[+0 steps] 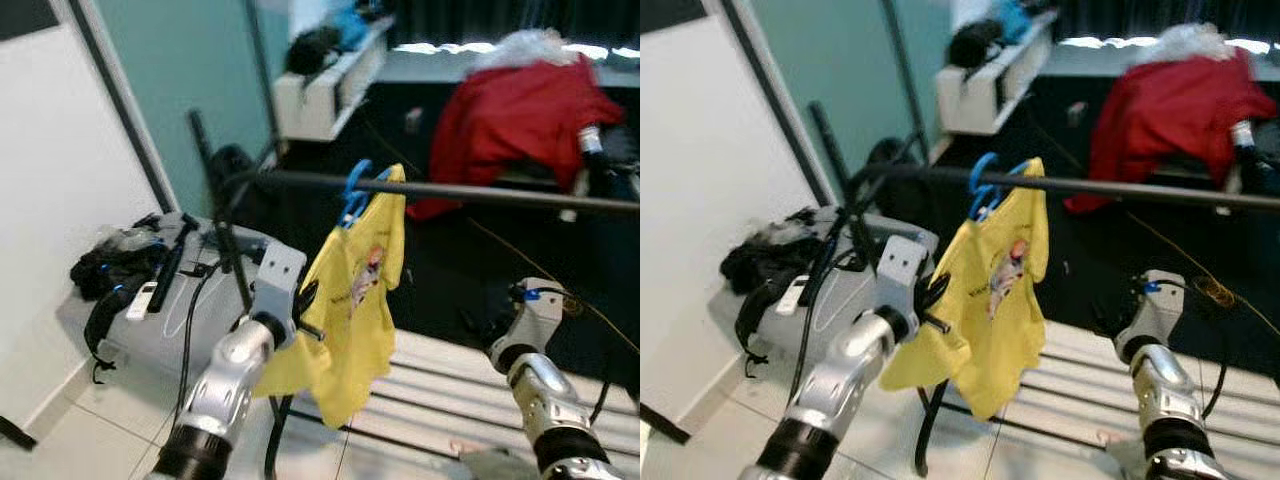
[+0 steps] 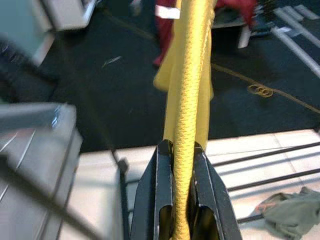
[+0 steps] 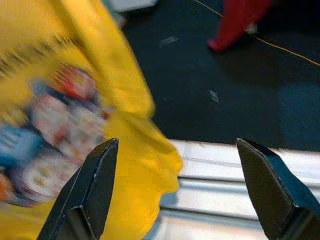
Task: Hang hanger
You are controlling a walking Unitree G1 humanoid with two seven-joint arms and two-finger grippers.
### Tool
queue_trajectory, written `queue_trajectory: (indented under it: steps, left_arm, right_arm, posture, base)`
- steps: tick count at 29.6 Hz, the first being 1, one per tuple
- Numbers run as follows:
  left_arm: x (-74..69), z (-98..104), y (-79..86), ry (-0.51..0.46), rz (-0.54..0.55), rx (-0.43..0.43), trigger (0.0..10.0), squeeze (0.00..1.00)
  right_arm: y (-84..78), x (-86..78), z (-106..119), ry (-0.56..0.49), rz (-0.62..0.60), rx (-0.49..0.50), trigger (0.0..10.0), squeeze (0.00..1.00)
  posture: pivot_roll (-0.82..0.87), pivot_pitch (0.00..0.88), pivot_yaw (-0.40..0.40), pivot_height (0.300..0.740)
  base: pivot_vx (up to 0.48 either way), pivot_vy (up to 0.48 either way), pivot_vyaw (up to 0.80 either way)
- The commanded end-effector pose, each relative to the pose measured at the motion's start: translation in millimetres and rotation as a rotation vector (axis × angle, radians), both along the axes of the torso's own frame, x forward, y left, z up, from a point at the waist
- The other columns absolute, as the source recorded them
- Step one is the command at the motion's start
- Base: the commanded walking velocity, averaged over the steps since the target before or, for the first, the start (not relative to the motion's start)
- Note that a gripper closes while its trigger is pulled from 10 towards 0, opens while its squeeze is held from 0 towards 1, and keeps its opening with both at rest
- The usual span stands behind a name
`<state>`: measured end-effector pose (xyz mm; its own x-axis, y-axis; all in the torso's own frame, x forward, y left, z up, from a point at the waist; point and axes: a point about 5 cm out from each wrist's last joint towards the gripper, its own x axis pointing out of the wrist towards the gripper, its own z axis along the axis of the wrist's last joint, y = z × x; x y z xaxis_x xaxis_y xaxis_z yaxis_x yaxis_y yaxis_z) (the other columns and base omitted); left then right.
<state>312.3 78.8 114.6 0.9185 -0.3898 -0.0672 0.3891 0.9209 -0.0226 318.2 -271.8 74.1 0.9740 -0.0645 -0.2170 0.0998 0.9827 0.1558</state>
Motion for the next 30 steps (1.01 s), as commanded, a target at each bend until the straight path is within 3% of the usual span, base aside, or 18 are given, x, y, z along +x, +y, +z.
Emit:
queue_trajectory:
  steps: [1, 3, 8, 18, 19, 20, 24, 26, 30]
  left_arm:
    - [-3.4, -5.4, 5.1, 0.044, 0.057, -0.048, 10.0, 0.0]
    - [-3.4, -5.4, 5.1, 0.044, 0.057, -0.048, 10.0, 0.0]
    - [-15.4, -26.4, -6.6, 0.174, 0.002, -0.018, 10.0, 0.0]
    - [-24.4, -36.2, -16.2, 0.227, -0.072, -0.017, 10.0, 0.0]
    - [-27.6, -34.6, -19.9, 0.218, -0.109, -0.035, 10.0, 0.84]
    - [-31.1, -32.2, -22.3, 0.198, -0.149, -0.048, 10.0, 1.0]
    - [-34.0, -29.6, -22.0, 0.175, -0.169, -0.061, 10.0, 1.0]
    - [-36.2, -24.3, -10.3, 0.117, -0.15, -0.078, 10.0, 1.0]
    - [-36.5, -22.4, -5.1, 0.099, -0.137, -0.083, 10.0, 1.0]
  right_arm:
    - [3.3, -4.2, -8.8, 0.03, 0.011, 0.005, 10.0, 0.0]
    - [3.3, -4.2, -8.8, 0.03, 0.011, 0.005, 10.0, 0.0]
    - [3.8, -4.3, -9.9, 0.039, 0.018, 0.002, 10.0, 0.0]
    - [4.7, -4.3, -10.7, 0.043, 0.021, 0.001, 10.0, 0.0]
    - [5.0, -4.2, -10.9, 0.044, 0.022, 0.001, 10.0, 0.0]
    - [5.8, -3.8, -11.3, 0.047, 0.024, 0.001, 10.0, 0.0]
    - [6.6, -3.4, -11.5, 0.048, 0.026, 0.002, 10.0, 0.0]
    - [8.7, -2.2, -11.6, 0.046, 0.025, 0.009, 10.0, 0.0]
    - [9.3, -1.9, -11.6, 0.044, 0.023, 0.013, 10.0, 0.0]
  posture:
    - [-0.14, 0.0, 0.058, 0.74]
    - [-0.14, 0.0, 0.058, 0.74]
    - [-0.14, 0.0, 0.057, 0.74]
    - [-0.14, 0.0, 0.057, 0.74]
    - [-0.14, 0.0, 0.056, 0.74]
    - [-0.13, 0.0, 0.055, 0.74]
    - [-0.13, 0.0, 0.056, 0.74]
    - [-0.12, 0.0, 0.064, 0.74]
    - [-0.11, 0.0, 0.064, 0.74]
  base:
    - [0.0, 0.0, 0.0]
    - [0.0, 0.0, 0.0]
    - [0.0, 0.0, 0.0]
    - [0.0, 0.0, 0.0]
    - [0.0, 0.0, 0.0]
    - [0.0, 0.0, 0.0]
    - [0.0, 0.0, 0.0]
    - [0.0, 0.0, 0.0]
    - [0.0, 0.0, 0.0]
